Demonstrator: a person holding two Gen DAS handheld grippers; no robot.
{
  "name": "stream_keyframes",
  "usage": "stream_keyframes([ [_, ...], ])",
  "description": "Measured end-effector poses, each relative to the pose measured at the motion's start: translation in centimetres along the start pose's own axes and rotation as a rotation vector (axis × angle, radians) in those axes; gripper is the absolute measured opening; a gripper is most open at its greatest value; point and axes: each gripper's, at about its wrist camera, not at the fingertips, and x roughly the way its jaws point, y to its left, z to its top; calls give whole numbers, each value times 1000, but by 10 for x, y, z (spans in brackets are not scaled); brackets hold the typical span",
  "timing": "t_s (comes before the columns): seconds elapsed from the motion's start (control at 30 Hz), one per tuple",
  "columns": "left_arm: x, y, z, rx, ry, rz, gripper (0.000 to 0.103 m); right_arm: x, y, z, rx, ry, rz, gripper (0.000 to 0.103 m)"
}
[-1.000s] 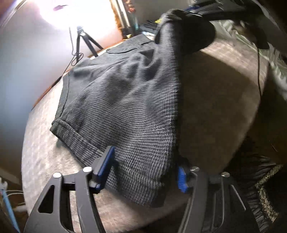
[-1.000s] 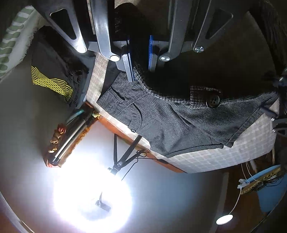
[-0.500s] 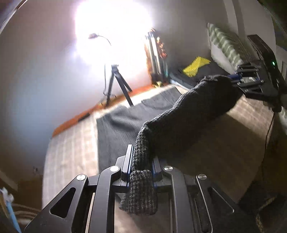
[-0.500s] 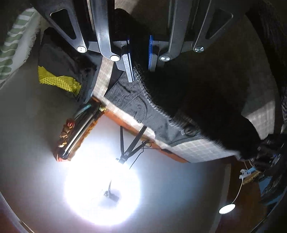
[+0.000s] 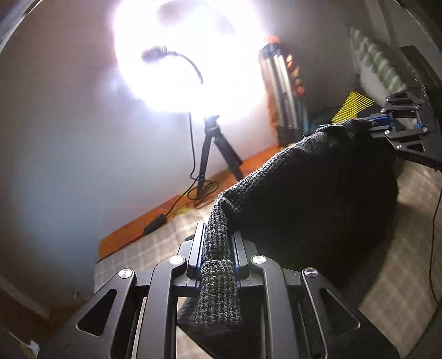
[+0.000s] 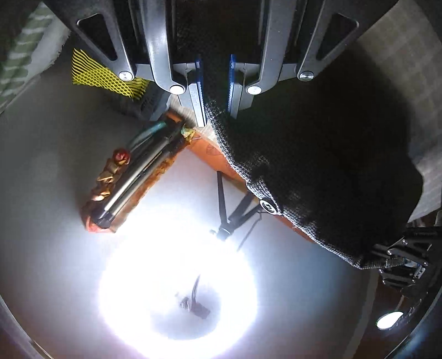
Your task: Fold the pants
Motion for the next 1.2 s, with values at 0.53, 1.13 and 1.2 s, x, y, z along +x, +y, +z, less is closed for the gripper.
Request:
stream_keyframes([
  [0.53, 134, 4, -16, 70, 195, -1, 15, 139, 13, -11, -71, 217, 13, 12],
  [1.13, 146, 51, -17, 20, 215, 204, 65, 190, 11, -19, -49, 289, 6, 12],
  [1.2, 138, 63, -19, -20, 214, 200, 65, 193, 10, -20, -40, 297, 2, 12],
])
